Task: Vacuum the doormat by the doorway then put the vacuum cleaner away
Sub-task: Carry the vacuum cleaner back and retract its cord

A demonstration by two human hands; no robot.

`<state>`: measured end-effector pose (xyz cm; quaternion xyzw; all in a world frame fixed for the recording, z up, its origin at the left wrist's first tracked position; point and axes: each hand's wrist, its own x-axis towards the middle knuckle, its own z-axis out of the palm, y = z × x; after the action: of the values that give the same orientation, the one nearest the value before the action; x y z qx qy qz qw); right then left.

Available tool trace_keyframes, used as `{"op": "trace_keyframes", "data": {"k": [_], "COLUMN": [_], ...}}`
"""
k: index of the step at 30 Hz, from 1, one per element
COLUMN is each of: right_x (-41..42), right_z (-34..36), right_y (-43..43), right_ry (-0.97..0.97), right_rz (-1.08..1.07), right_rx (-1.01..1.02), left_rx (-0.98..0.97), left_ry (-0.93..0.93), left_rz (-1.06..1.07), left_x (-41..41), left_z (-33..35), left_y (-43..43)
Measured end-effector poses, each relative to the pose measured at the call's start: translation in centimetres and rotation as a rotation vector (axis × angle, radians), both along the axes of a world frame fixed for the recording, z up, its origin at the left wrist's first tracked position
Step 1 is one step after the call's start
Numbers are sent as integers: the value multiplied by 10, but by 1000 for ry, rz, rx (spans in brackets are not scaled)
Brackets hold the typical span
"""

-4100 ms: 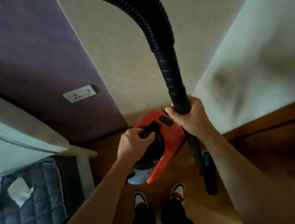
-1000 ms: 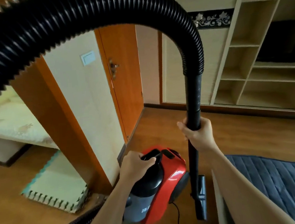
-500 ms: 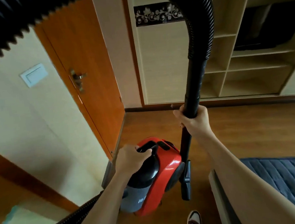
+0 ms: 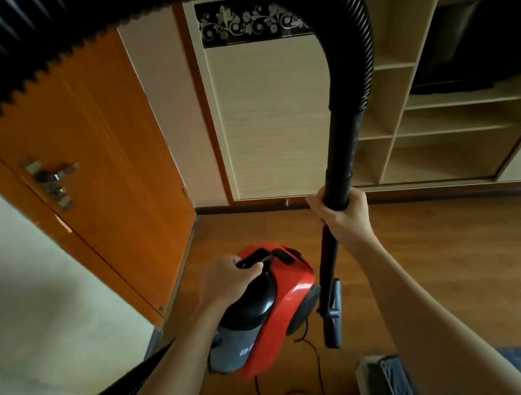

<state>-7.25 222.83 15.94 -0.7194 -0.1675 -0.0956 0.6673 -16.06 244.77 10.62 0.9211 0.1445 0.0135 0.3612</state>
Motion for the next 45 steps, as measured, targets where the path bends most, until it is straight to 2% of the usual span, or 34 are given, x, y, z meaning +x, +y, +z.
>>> {"op": "trace_keyframes", "data": {"k": [3, 10, 14, 18, 23, 29, 36, 40, 45], "right_x": [44, 142, 199, 267, 358, 435, 483, 506, 542], "right_z": [1, -2, -10, -20, -19, -12, -9, -12, -20], "right_y": [-11, -38, -46, -48, -52, -74, -130, -177, -250], "right_ry": [11, 9, -11, 17, 35, 46, 22, 2, 32], "right_rz": [-17, -84, -183, -308, -484, -664, -861, -955, -1025], "right_rx": [3, -20, -47, -61, -92, -91, -14, 11, 16], "left_rx": [13, 32, -2, -116, -96, -70, -105, -58, -94], "left_ry": [-30, -154, -171, -115, -142, -177, -239, -191, -183], "left_rz": [22, -71, -127, -193, -338, -523, -723, -755, -847], "left_x": [48, 158, 229, 317, 440, 548, 639, 683, 735], "left_z": [12, 13, 8, -2, -8, 6, 9, 10, 0], "left_y": [-12, -36, -42, -46, -50, -72, -136, -191, -272]}}
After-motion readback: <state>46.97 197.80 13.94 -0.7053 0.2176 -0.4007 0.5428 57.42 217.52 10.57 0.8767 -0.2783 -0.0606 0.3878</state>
